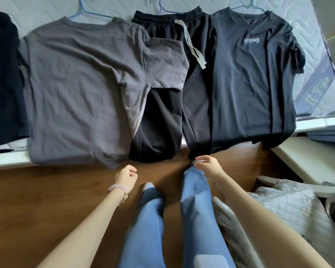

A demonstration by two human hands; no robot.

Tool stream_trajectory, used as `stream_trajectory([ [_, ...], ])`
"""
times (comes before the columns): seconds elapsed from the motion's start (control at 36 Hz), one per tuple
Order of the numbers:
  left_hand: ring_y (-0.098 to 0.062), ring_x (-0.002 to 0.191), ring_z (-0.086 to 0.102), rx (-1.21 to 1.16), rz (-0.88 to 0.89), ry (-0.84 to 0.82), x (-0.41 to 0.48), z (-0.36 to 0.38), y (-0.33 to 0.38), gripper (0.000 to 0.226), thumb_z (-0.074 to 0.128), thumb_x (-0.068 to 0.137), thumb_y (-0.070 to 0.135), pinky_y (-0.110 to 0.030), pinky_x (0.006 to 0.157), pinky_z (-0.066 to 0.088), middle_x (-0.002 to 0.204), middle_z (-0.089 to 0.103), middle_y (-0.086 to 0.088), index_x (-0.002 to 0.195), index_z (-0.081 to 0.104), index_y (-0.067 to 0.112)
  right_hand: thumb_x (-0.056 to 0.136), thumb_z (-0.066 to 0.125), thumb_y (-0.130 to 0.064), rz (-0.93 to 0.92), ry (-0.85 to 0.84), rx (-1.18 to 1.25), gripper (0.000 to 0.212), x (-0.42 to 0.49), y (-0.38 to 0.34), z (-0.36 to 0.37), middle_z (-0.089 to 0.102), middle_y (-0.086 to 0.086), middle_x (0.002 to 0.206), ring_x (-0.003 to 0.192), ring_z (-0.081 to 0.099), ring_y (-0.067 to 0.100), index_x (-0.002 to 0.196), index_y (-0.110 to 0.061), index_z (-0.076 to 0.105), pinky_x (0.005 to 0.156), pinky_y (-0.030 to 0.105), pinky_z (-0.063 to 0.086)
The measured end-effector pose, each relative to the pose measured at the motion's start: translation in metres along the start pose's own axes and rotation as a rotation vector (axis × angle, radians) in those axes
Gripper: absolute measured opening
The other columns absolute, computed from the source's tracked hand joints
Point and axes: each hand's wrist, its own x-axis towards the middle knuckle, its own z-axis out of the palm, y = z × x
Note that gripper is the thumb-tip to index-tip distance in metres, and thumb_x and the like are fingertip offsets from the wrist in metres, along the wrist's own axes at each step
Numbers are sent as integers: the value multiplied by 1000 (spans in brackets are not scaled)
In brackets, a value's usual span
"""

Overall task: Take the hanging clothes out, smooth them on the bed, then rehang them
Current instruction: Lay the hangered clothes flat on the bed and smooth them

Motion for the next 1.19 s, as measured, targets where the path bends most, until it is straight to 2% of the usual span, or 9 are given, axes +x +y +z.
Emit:
stream_trajectory([
  [0.08,-30,107,61,-40,10,41,17,-3,29,24,53,89,9,-27,87,45,111,69,-12,110,65,8,84,56,-1,-23,-6,75,27,15,-19,-20,66,11,92,65,56,9,110,-8,63,52,16,41],
  [0.31,-29,122,54,-66,5,121,70,-7,102,46,55,90,8,-34,103,41,139,52,-10,135,46,7,83,58,-6,-113,-117,176,22,72,-84,-56,65,8,93,83,58,17,102,-17,61,66,23,46],
  [0.5,-32,135,35,167,-166,337,107,-3,146,61,52,91,16,-43,105,36,153,30,-9,147,28,11,88,56,-12,-184,-235,215,37,126,-143,-61,62,2,107,96,56,15,125,-15,55,69,20,45],
  [0.64,-34,132,39,204,-202,402,136,-11,155,62,56,89,15,-44,102,38,149,33,-15,144,30,5,89,56,-15,-180,-274,217,40,152,-176,-43,60,-1,110,92,55,14,129,-13,51,69,22,45],
  [0.75,-39,127,43,191,-263,501,156,-23,154,58,61,87,15,-48,100,39,140,40,-22,137,38,0,88,61,-18,-143,-282,293,25,167,-196,-28,59,-12,86,78,56,6,111,-21,54,71,22,47],
  [0.86,-41,121,47,135,-320,495,177,-42,148,48,64,88,24,-49,96,40,129,51,-24,127,48,1,82,68,-22,-138,-231,270,22,180,-210,-20,64,-2,84,75,58,10,100,-10,65,70,25,47],
  [0.97,-44,111,56,21,-367,443,184,-63,136,37,60,91,24,-46,89,46,119,61,-28,122,56,4,78,67,-22,-108,-25,299,14,194,-218,-32,58,3,72,71,52,16,73,-11,61,65,32,41],
  [1.06,-44,111,57,-72,-416,477,183,-72,127,34,60,91,23,-46,89,47,117,62,-29,119,58,4,81,66,-16,-30,86,377,16,199,-218,-49,55,2,71,70,51,17,68,-17,57,64,30,43],
  [1.19,-40,109,56,-124,-404,486,181,-80,140,25,60,86,9,-43,86,46,118,61,-20,110,57,5,83,67,-19,-9,-230,72,10,194,-229,-67,57,1,74,63,54,11,85,-13,59,58,21,43],
])
